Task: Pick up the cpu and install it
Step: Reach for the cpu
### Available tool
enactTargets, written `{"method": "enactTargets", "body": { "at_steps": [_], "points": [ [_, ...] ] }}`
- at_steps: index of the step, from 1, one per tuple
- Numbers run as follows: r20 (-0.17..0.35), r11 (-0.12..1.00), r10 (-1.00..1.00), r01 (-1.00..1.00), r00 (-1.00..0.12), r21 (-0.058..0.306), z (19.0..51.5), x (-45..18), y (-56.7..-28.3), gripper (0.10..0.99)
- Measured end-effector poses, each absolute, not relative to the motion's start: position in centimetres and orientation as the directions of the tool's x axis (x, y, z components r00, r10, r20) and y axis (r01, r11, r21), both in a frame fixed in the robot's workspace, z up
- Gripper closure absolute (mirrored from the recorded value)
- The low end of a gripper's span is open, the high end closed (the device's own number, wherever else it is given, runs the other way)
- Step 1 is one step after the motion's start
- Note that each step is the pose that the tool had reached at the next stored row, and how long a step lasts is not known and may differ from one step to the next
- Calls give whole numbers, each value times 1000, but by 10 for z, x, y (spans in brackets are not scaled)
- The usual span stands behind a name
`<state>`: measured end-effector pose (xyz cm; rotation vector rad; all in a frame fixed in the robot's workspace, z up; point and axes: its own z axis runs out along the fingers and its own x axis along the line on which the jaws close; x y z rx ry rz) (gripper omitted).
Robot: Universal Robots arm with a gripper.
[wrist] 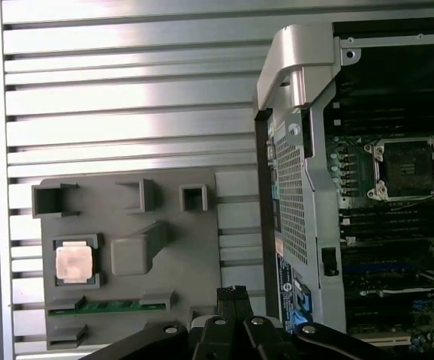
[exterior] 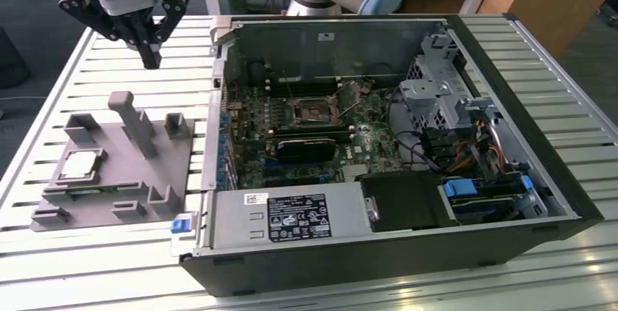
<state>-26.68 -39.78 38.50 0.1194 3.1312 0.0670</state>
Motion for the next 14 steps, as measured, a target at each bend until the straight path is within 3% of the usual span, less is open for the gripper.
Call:
{"method": "enactTargets", "body": {
  "at_steps": [14],
  "points": [
    [-6,996,76,76,-997,43,385,-284,-398,980]
  ]
}}
